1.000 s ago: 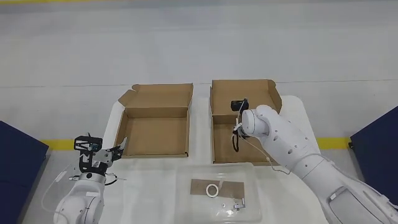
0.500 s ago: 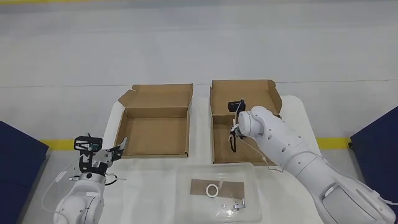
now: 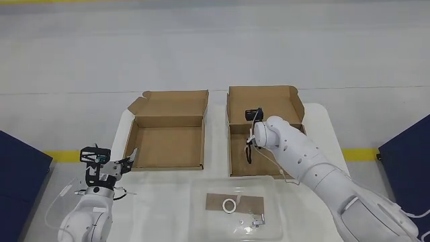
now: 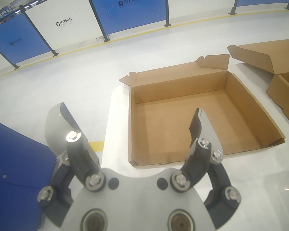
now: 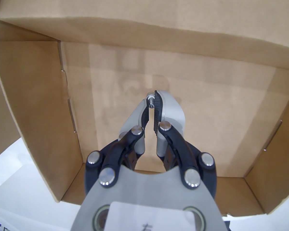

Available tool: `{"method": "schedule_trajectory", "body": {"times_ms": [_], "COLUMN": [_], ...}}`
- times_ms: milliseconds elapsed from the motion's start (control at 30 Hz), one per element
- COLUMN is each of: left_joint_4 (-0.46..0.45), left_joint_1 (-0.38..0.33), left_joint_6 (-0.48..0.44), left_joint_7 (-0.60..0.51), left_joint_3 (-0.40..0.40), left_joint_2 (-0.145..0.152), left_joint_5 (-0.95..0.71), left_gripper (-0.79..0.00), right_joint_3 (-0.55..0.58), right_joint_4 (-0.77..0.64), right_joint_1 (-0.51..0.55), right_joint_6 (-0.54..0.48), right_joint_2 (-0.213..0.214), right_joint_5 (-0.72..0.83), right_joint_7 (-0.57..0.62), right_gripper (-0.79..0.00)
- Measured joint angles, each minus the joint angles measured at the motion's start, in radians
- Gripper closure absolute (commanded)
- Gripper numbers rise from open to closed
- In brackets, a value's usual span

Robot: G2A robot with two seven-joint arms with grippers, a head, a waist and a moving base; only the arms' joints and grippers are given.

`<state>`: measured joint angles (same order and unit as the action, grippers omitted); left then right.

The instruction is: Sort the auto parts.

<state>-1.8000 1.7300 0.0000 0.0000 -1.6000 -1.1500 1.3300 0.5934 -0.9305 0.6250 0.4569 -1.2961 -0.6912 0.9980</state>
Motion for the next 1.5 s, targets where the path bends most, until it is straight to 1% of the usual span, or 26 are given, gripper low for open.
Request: {"method": "schedule_trajectory", "body": {"times_ms": [267, 300, 333, 367, 400, 500, 767, 967, 1067, 1100, 1133, 1167, 1200, 1333, 1367, 1500], "left_joint_4": [0.000, 0.000, 0.000, 0.000, 0.000, 0.000, 0.000, 0.000, 0.000, 0.000, 0.000, 0.000, 0.000, 0.000, 0.000, 0.000], "left_joint_1": [0.000, 0.000, 0.000, 0.000, 0.000, 0.000, 0.000, 0.000, 0.000, 0.000, 0.000, 0.000, 0.000, 0.000, 0.000, 0.000], "left_joint_6": [0.000, 0.000, 0.000, 0.000, 0.000, 0.000, 0.000, 0.000, 0.000, 0.000, 0.000, 0.000, 0.000, 0.000, 0.000, 0.000], "left_joint_7": [0.000, 0.000, 0.000, 0.000, 0.000, 0.000, 0.000, 0.000, 0.000, 0.000, 0.000, 0.000, 0.000, 0.000, 0.000, 0.000], "left_joint_3": [0.000, 0.000, 0.000, 0.000, 0.000, 0.000, 0.000, 0.000, 0.000, 0.000, 0.000, 0.000, 0.000, 0.000, 0.000, 0.000], "left_joint_2": [0.000, 0.000, 0.000, 0.000, 0.000, 0.000, 0.000, 0.000, 0.000, 0.000, 0.000, 0.000, 0.000, 0.000, 0.000, 0.000], "left_joint_5": [0.000, 0.000, 0.000, 0.000, 0.000, 0.000, 0.000, 0.000, 0.000, 0.000, 0.000, 0.000, 0.000, 0.000, 0.000, 0.000], "left_gripper": [-0.785, -0.785, -0.785, -0.785, -0.785, -0.785, -0.785, -0.785, -0.785, -0.785, -0.785, -0.785, -0.785, -0.785, -0.785, -0.785], "right_joint_3": [0.003, 0.004, 0.006, 0.007, 0.008, 0.013, 0.032, 0.061, 0.089, 0.098, 0.112, 0.122, 0.133, 0.189, 0.194, 0.194], "right_joint_4": [0.047, 0.052, 0.057, 0.061, 0.064, 0.073, 0.073, 0.013, -0.050, -0.073, -0.107, -0.135, -0.164, -0.309, -0.329, -0.323], "right_joint_1": [-0.011, -0.011, -0.012, -0.012, -0.012, -0.012, -0.010, 0.011, 0.037, 0.048, 0.065, 0.080, 0.095, 0.168, 0.174, 0.174], "right_joint_6": [-0.019, -0.021, -0.024, -0.025, -0.026, -0.027, -0.032, -0.026, -0.018, -0.012, -0.002, 0.005, 0.013, 0.040, 0.043, 0.044], "right_joint_2": [-0.021, -0.023, -0.025, -0.027, -0.028, -0.033, -0.039, -0.026, -0.008, -0.001, 0.009, 0.018, 0.026, 0.066, 0.069, 0.069], "right_joint_5": [-0.004, -0.003, -0.003, -0.003, -0.004, -0.005, -0.019, -0.045, -0.071, -0.084, -0.103, -0.118, -0.134, -0.221, -0.232, -0.230], "right_joint_7": [-0.001, -0.001, -0.002, -0.002, -0.002, -0.003, -0.001, 0.018, 0.041, 0.049, 0.061, 0.071, 0.083, 0.148, 0.154, 0.154], "right_gripper": [0.000, -0.009, -0.043, -0.099, -0.172, -0.249, -0.274, -0.320, -0.379, -0.422, -0.585, -0.727, -0.785, -0.785, -0.785, -0.785]}}
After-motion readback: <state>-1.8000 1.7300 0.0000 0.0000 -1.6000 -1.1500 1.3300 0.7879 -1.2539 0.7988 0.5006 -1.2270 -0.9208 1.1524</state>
